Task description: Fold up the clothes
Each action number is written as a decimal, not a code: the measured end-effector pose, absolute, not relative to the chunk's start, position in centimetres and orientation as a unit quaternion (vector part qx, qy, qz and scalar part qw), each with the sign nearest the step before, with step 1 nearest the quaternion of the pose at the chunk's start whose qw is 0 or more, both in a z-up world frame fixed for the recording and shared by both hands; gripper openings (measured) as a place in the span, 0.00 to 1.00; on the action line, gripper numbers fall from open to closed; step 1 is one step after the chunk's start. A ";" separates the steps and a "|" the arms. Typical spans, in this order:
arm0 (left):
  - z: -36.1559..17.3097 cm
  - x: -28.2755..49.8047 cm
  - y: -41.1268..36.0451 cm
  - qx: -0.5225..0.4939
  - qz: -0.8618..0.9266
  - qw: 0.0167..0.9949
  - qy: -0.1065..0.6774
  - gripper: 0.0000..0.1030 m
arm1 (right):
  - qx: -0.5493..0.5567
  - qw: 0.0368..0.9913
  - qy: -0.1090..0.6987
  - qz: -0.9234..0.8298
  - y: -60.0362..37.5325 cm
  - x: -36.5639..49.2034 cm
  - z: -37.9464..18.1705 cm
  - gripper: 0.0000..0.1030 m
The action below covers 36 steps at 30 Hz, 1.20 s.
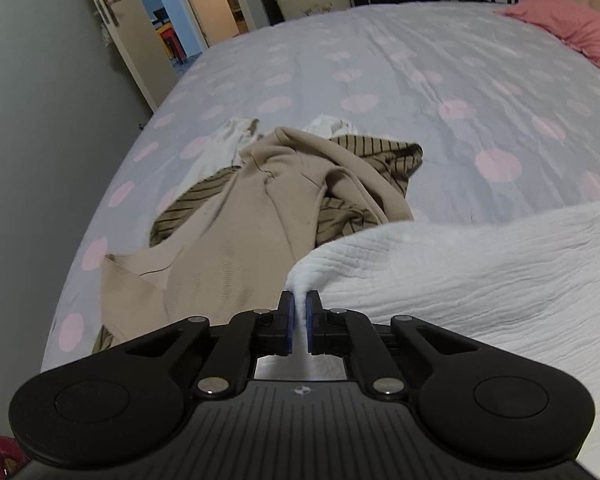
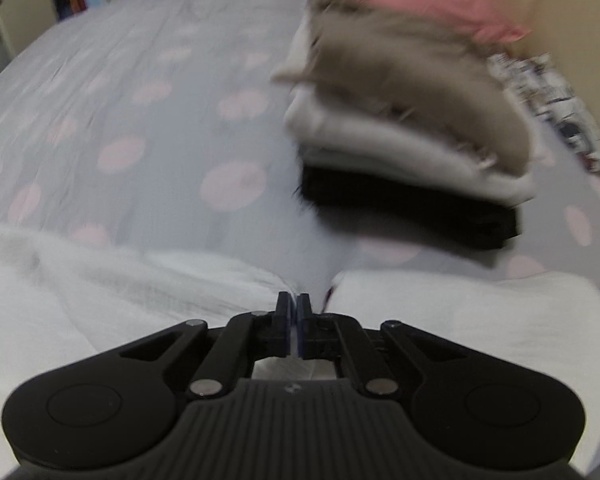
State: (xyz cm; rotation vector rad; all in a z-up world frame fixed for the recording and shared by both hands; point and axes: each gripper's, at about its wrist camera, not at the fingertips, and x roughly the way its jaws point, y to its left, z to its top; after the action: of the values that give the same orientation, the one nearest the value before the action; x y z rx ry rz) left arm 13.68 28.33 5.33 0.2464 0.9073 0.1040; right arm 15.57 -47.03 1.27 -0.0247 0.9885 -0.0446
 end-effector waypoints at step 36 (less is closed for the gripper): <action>2.0 17.7 31.2 0.117 0.145 0.882 0.432 0.08 | 0.073 0.855 0.513 -0.032 -45.2 24.3 -4.3 0.40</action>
State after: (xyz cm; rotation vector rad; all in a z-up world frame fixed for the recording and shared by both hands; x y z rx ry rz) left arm 17.71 31.22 1.97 0.2444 0.8994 0.3022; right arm 24.26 -45.24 -4.30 0.1529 1.0783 -0.0681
